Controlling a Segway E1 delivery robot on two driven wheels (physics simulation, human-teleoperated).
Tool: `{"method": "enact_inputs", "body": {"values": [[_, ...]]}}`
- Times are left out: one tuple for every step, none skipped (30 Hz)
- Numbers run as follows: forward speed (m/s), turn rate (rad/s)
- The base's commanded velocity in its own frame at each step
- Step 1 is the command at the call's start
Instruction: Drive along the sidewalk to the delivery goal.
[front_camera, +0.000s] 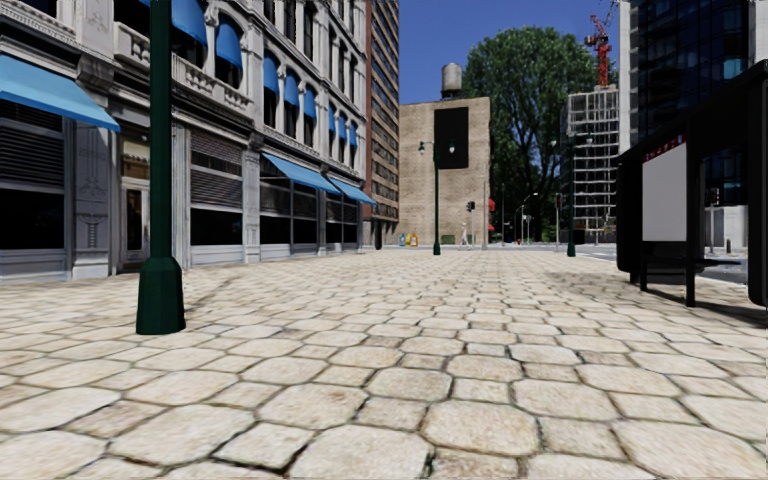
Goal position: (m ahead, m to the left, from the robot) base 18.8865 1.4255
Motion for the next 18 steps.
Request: {"method": "enact_inputs", "body": {"values": [[2.00,0.00],[2.00,0.00],[2.00,0.00],[2.00,0.00],[2.00,0.00],[2.00,0.00],[2.00,0.00],[2.00,0.00],[2.00,0.00],[2.00,0.00],[2.00,0.00],[2.00,0.00],[2.00,0.00],[2.00,0.00],[2.00,0.00],[2.00,0.00],[2.00,0.00],[2.00,0.00]]}}
